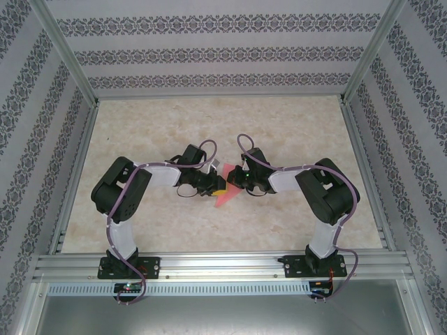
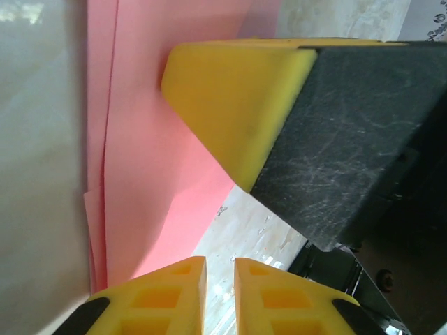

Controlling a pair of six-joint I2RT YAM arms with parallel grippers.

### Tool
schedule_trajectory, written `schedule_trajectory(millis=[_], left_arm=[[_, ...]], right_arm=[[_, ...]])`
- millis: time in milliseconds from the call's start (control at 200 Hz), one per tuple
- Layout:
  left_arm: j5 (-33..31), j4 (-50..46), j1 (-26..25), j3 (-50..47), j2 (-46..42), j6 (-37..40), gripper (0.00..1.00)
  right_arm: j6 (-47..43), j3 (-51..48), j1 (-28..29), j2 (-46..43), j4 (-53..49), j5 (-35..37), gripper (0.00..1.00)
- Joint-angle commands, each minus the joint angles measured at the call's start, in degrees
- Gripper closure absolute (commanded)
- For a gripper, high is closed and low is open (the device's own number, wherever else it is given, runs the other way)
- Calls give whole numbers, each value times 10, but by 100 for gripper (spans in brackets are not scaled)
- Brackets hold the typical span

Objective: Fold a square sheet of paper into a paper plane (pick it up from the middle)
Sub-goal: Fourth fold the wing at the center of the table.

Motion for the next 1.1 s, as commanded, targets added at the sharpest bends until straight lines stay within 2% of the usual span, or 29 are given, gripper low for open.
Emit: schedule_trajectory(millis=[0, 295, 445, 704, 854, 1094], left_arm=[[-1, 3, 2, 7, 9, 7, 80], [-19, -76, -14, 16, 37, 55, 80], [-49, -154, -21, 16, 27, 100, 81], [-25, -215, -44, 1, 5, 157, 81], [-69, -285, -62, 12, 7, 193, 84], [-69, -273, -64, -29, 4, 188, 85]], right_arm=[[-1, -20, -2, 10, -51, 28, 93], [2, -21, -2, 11, -55, 34, 93], [1, -22, 0, 12, -61, 40, 93], [1, -22, 0, 12, -67, 45, 93], [0, -21, 1, 13, -72, 49, 93], [0, -20, 1, 14, -74, 51, 93]])
